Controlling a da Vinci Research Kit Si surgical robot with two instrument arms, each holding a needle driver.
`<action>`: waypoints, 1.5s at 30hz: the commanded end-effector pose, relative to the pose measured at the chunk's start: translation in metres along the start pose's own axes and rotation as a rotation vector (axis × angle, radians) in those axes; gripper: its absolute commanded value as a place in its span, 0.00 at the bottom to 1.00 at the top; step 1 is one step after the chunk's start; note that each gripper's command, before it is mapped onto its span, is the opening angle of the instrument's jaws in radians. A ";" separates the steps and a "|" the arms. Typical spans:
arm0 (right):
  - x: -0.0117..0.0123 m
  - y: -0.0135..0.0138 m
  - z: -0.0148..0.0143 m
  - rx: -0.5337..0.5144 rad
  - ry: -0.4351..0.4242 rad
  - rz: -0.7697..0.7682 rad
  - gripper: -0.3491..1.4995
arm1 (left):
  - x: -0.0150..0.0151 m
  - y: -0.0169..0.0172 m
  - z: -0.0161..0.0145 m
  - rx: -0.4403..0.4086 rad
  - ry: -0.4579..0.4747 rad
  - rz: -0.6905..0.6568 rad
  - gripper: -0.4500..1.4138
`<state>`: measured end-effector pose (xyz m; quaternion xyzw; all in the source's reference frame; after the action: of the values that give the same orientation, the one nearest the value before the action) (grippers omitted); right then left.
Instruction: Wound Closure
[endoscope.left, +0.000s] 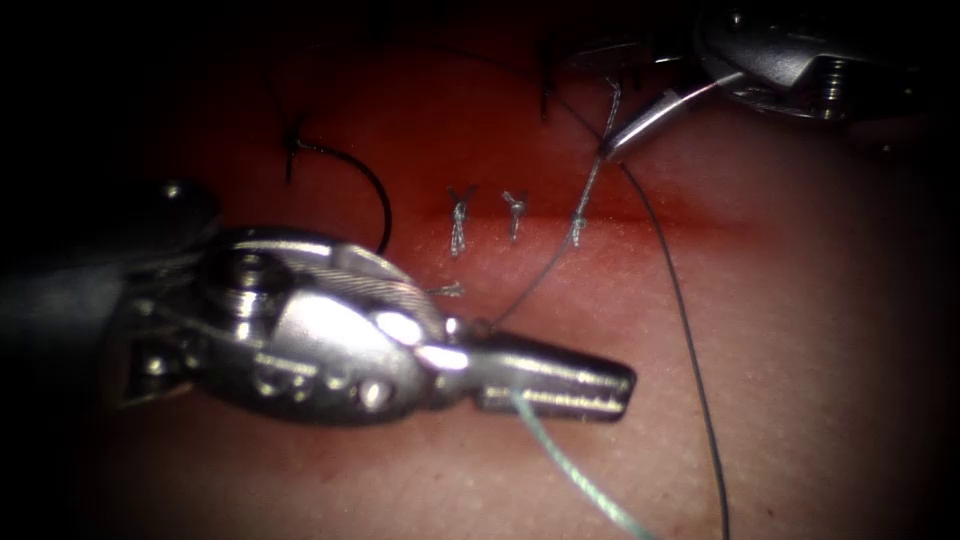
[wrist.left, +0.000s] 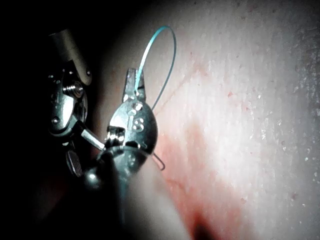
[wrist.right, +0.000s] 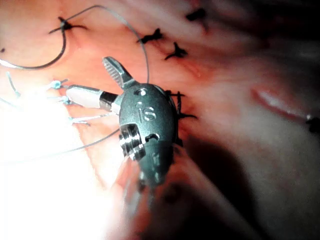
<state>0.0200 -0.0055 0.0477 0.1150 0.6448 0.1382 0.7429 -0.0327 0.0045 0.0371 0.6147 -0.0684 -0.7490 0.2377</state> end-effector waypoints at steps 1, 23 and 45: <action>-0.0004 -0.0013 0.0019 0.020 0.008 -0.006 0.27 | -0.0005 -0.0005 0.0006 -0.006 -0.004 -0.003 0.00; -0.0036 -0.0068 0.0115 0.450 0.108 -0.059 0.00 | -0.0026 -0.0043 -0.0004 -0.068 0.037 0.136 0.00; -0.0037 -0.0076 0.0094 0.361 0.378 0.208 0.00 | -0.0107 -0.0032 -0.0048 -0.087 0.149 0.160 0.00</action>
<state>0.0283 -0.0140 0.0495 0.2815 0.7707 0.1211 0.5586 -0.0267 0.0124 0.0442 0.6504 -0.0653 -0.6821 0.3278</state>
